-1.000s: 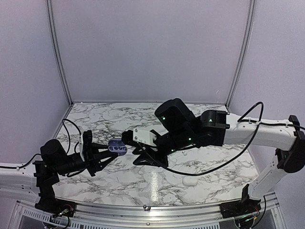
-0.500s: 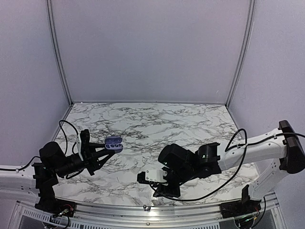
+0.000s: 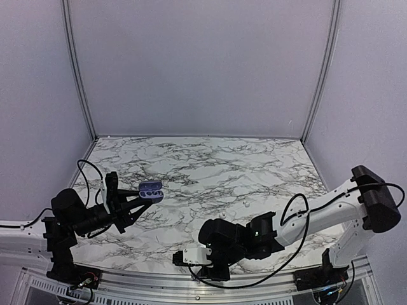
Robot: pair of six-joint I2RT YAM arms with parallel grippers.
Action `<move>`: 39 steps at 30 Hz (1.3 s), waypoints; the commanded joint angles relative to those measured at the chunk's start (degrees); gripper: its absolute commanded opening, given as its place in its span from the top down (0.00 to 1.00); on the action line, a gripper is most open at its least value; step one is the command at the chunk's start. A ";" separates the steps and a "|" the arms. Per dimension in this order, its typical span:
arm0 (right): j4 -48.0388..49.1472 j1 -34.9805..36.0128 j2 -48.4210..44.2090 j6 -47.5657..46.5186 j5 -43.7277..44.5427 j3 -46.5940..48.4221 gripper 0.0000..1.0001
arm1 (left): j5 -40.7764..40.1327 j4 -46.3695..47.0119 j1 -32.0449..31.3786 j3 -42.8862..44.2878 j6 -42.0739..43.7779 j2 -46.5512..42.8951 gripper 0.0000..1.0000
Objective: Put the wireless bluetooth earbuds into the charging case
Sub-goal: Move the left earbud to the corner of the board.
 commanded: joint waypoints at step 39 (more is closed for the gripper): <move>1.98 -7.72 2.73 2.11 9.92 0.38 0.83 | -0.23 1.28 0.39 0.15 0.62 -1.58 1.00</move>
